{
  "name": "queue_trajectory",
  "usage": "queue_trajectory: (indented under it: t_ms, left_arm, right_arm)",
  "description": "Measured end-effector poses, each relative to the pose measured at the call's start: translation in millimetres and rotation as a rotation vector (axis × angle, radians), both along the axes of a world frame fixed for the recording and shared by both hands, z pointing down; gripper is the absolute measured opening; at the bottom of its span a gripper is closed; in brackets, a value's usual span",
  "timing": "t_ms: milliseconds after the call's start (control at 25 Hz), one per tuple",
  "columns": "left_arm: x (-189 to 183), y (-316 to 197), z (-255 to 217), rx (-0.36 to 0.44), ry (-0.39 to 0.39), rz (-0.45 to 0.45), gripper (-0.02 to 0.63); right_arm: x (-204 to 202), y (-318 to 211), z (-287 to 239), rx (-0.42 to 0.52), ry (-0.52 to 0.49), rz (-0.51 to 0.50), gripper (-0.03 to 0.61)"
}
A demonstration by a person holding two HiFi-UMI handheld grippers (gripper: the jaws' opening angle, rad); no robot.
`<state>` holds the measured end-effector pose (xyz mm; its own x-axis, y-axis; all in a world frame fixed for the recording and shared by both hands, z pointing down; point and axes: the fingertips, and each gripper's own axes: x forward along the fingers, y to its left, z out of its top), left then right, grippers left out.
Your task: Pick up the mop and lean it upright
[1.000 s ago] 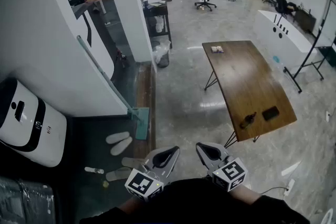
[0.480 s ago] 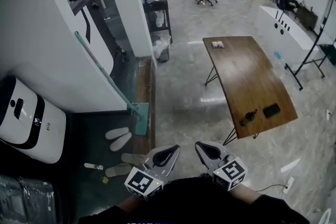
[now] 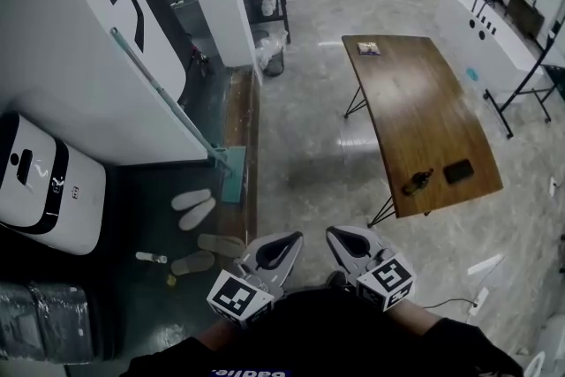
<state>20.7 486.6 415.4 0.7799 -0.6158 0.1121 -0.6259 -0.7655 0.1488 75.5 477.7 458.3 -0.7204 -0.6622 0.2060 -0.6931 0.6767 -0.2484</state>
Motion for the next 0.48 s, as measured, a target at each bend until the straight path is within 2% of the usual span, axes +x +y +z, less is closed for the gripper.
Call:
queue_trajectory:
  t_ms: [280, 480]
  left_arm:
    - [27, -7, -25, 0.030, -0.007, -0.028, 0.020]
    - [49, -7, -24, 0.053, -0.026, -0.050, 0.020]
  right_arm:
    - [26, -11, -11, 0.045, -0.010, -0.031, 0.005]
    - [51, -12, -17, 0.070, -0.019, -0.048, 0.005]
